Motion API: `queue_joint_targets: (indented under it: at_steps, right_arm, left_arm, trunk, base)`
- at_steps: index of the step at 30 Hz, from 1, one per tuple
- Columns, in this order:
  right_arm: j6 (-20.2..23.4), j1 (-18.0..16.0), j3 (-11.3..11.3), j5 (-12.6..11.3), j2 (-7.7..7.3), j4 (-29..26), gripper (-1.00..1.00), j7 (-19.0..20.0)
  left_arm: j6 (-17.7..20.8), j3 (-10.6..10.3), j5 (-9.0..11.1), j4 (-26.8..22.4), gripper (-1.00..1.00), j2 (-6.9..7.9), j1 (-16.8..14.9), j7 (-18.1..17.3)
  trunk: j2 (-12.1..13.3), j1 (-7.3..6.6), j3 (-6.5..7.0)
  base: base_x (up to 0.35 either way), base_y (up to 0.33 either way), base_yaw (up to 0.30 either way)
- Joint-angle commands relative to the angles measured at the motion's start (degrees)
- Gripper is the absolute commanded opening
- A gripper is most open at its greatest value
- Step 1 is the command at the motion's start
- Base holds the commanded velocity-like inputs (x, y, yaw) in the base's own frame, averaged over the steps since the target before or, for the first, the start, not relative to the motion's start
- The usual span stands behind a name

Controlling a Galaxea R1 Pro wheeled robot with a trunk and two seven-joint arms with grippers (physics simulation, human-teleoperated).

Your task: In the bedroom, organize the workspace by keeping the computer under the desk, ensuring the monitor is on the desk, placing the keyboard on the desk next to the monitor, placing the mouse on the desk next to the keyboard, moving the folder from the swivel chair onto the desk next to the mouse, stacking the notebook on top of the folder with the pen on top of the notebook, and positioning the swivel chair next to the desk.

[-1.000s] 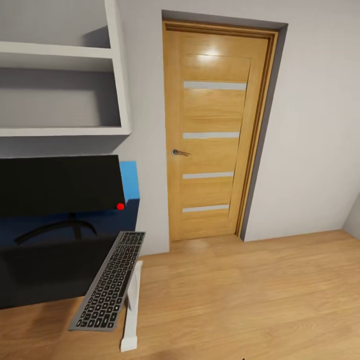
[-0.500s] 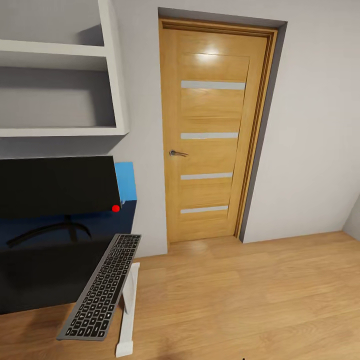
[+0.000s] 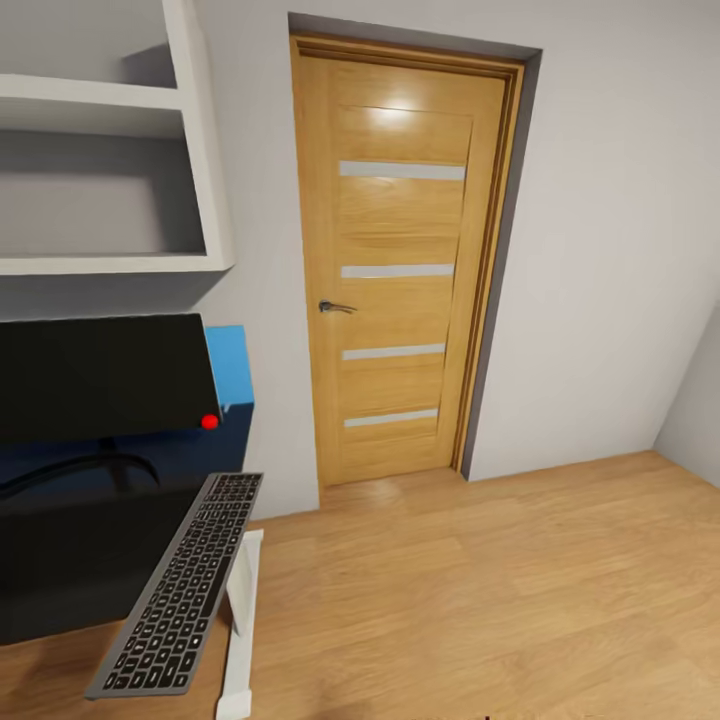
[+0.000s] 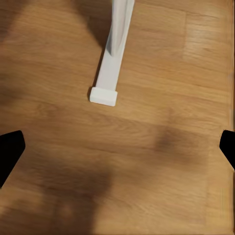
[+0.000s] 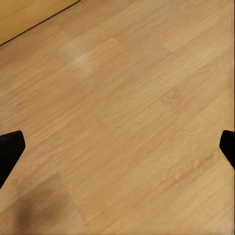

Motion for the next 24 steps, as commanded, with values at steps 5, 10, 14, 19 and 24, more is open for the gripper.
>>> queue_joint_targets:
  at_steps: [5, 10, 14, 19, 24]
  right_arm:
    - [-0.27, -0.04, 0.48, -0.5, -0.02, 0.05, 1.0, -0.15]
    - [-0.26, -0.05, 0.48, -0.5, -0.02, 0.05, 1.0, -0.15]
    - [-0.27, -0.04, 0.48, -0.5, -0.02, 0.05, 1.0, -0.15]
    - [-0.27, -0.05, 0.48, -0.5, -0.02, 0.05, 1.0, -0.15]
    - [-0.27, -0.03, 0.49, -0.5, -0.02, 0.05, 1.0, -0.15]
  left_arm:
    - [-0.39, -0.15, 0.52, -0.11, 1.0, 0.06, -0.04, 0.14]
    - [-0.39, -0.15, 0.52, -0.11, 1.0, 0.06, -0.03, 0.14]
    - [-0.39, -0.15, 0.52, -0.1, 1.0, 0.06, -0.04, 0.14]
    - [-0.39, -0.15, 0.52, -0.09, 1.0, 0.06, -0.02, 0.14]
    - [-0.39, -0.15, 0.52, -0.1, 1.0, 0.06, -0.02, 0.14]
  trunk:
    - [-0.03, 0.0, -0.05]
    - [-0.03, 0.0, -0.05]
    - [-0.03, 0.0, -0.05]
    - [-0.03, 0.0, -0.05]
    - [-0.03, 0.0, -0.05]
  base:
    - [0.0, 0.0, -0.26]
    - [0.0, 0.0, -0.262]
    - [0.0, 0.0, -0.262]
    - [0.0, 0.0, -0.262]
    - [0.0, 0.0, -0.262]
